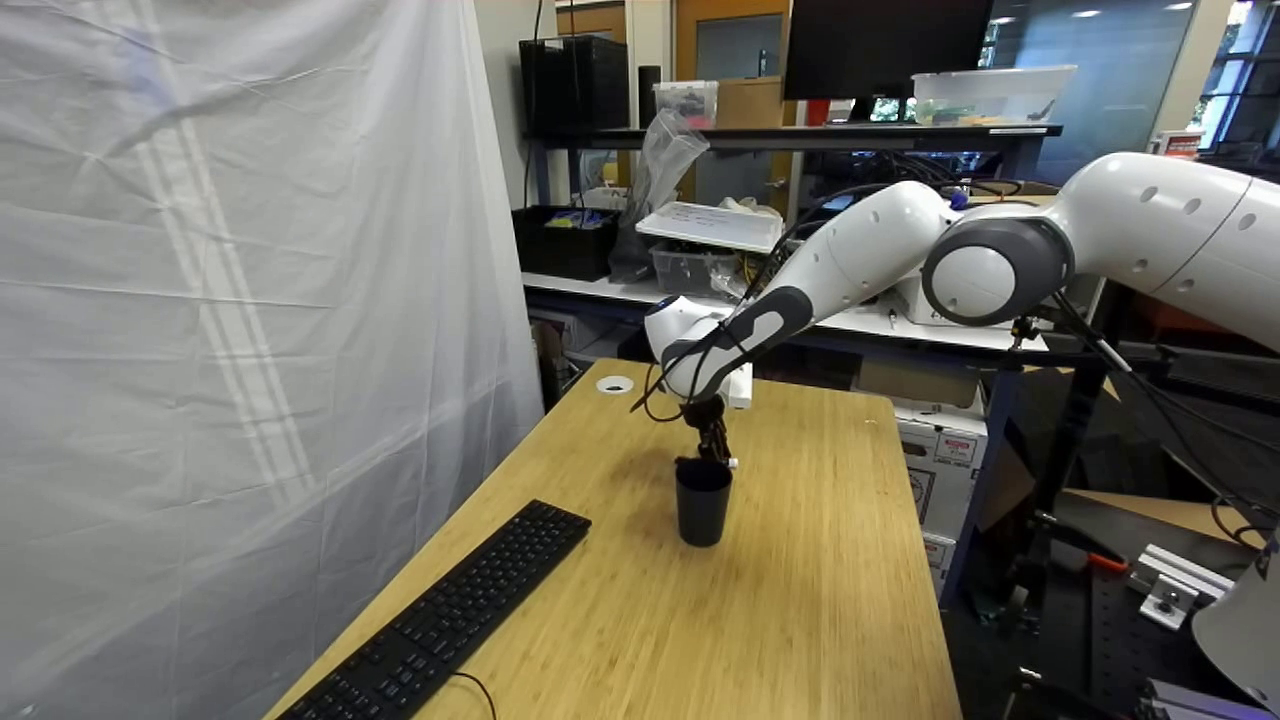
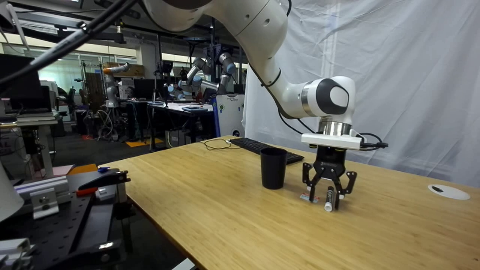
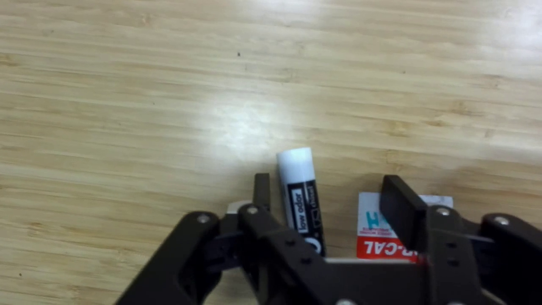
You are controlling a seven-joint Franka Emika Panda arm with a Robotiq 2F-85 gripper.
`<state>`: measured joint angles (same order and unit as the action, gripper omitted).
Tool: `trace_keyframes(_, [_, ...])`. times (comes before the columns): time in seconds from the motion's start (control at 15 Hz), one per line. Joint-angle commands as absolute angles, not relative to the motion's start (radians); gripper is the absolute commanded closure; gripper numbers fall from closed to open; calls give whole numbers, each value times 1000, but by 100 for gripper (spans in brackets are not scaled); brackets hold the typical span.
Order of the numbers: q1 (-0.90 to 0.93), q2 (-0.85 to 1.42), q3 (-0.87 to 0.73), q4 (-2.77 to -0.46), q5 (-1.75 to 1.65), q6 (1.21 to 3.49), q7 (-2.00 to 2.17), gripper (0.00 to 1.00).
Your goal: Put the black marker inside the black cup
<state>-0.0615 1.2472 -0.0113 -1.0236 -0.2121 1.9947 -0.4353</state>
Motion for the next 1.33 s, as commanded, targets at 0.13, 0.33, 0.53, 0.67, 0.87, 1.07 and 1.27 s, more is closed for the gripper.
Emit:
trace_keyframes(0.13, [-42, 1268, -25, -975, -229, 1951, -434, 75])
trace_keyframes(0.33, [-37, 1266, -26, -974, -230, 1945, -432, 95])
trace_keyframes(0.53, [-39, 1256, -29, -980, -231, 1944, -422, 95])
trace_keyframes(0.67, [-44, 1243, -35, -983, -227, 1942, -414, 95])
trace_keyframes(0.87, [-47, 1208, -52, -999, -220, 1956, -392, 95])
trace_keyframes(1.07, [-46, 1162, -64, -1009, -215, 1968, -345, 95])
trace_keyframes(1.27, [-43, 1107, -76, -1024, -203, 1963, -230, 95])
